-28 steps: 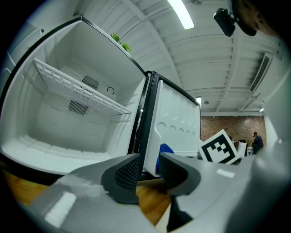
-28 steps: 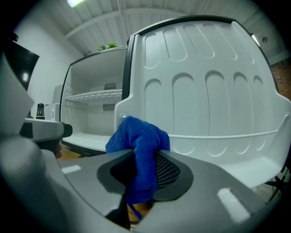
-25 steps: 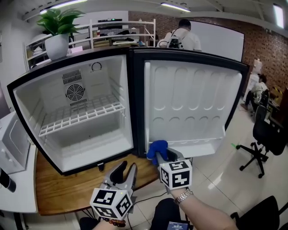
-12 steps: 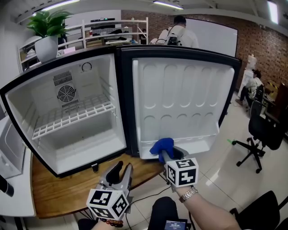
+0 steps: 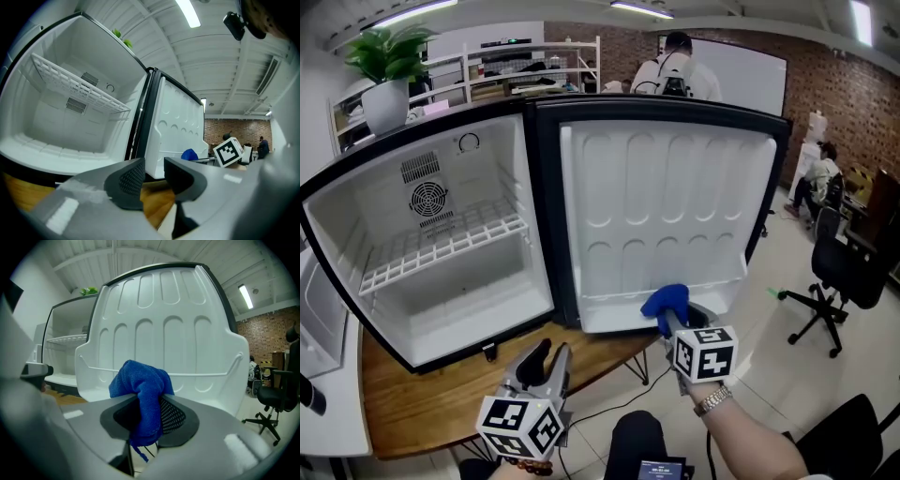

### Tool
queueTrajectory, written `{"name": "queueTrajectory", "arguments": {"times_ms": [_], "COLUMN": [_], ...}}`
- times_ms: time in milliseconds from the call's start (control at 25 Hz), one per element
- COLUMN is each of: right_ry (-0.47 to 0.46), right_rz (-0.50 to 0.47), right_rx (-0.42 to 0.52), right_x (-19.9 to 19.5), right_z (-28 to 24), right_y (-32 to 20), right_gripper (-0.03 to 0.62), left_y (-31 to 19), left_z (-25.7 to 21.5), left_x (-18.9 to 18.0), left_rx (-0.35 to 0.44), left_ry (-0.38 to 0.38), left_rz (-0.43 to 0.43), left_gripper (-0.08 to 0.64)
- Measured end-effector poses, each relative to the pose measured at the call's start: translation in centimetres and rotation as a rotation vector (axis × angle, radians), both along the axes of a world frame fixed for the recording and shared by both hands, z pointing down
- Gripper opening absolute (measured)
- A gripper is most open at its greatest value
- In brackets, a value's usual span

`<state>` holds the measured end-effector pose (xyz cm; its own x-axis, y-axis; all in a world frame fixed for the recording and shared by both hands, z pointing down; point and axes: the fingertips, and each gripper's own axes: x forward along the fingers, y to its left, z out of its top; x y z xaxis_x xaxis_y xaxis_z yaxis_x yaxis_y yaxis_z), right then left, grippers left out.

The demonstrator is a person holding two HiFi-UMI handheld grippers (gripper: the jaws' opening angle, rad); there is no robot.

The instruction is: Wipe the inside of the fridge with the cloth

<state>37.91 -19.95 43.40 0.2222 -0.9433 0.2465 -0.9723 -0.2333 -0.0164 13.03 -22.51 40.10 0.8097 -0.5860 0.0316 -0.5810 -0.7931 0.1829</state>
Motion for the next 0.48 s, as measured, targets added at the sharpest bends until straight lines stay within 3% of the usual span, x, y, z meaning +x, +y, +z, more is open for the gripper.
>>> {"name": "queueTrajectory", "arguments": {"times_ms": [480], "right_ry": [-0.008], "right_rz": [0.13], "right_rx": [0.0], "right_x": [6.6], "right_z": [0.1], "right_y": [3.1], "right_gripper": [0.1], "left_y": [0.3], "left_z": [0.4], "left_x": [0.4], "left_rx": [-0.004], "left_ry": [-0.01], "left_rz": [0.003], "left_gripper": [0.137]}}
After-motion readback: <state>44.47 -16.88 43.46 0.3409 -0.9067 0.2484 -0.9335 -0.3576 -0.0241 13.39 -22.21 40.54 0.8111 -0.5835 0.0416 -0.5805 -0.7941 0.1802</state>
